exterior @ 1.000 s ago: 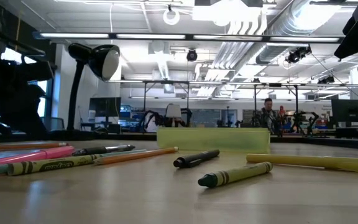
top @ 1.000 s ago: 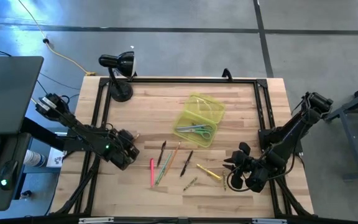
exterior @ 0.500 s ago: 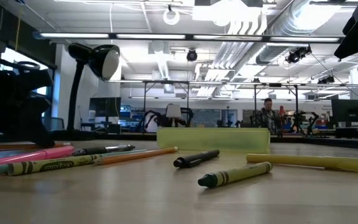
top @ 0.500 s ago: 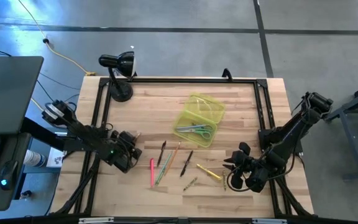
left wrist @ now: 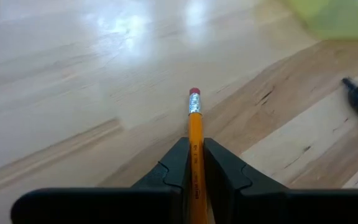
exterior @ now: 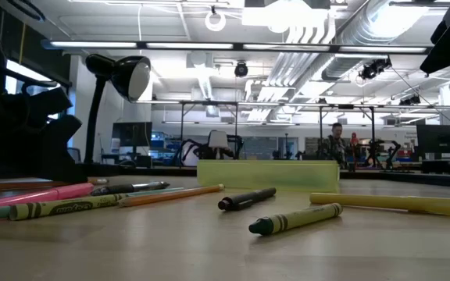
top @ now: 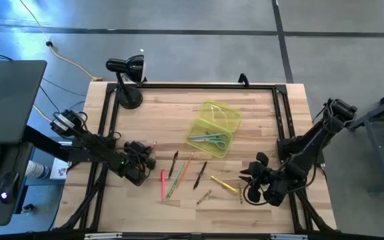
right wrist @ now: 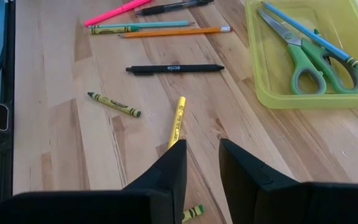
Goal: Pick & place school supplies into a supply box
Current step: Put the left orange pencil into the yellow supply box
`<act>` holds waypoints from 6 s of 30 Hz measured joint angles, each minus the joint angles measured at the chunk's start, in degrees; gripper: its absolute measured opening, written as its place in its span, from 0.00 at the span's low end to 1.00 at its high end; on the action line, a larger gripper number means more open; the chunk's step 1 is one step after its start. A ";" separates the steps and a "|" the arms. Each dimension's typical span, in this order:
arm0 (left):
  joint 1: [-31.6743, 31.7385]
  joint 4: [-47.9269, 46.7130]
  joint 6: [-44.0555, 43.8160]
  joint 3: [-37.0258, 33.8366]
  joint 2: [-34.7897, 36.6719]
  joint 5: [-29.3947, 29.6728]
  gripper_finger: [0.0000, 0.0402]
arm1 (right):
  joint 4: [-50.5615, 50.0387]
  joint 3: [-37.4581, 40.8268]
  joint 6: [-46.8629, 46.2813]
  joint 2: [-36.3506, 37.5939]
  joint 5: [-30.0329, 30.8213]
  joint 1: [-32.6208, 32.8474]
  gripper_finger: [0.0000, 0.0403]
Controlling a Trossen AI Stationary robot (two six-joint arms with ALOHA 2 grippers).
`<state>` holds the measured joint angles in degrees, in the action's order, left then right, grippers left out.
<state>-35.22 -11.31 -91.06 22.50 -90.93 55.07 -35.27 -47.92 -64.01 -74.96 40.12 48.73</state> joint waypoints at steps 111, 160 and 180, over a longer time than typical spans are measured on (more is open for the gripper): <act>39.97 27.82 88.87 53.22 -30.89 -48.83 0.17 | 0.70 0.00 1.51 0.04 -3.26 -1.84 0.18; 39.72 18.06 89.41 58.78 -30.92 -37.76 0.17 | 2.36 0.00 3.17 0.02 -3.02 -1.86 0.18; 39.71 8.40 84.57 59.80 -32.16 -35.37 0.17 | 2.45 0.00 4.05 0.02 -3.06 -1.86 0.18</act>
<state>4.49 -2.91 -6.49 82.30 -123.09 19.70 -32.82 -47.92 -59.96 -74.94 37.06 46.87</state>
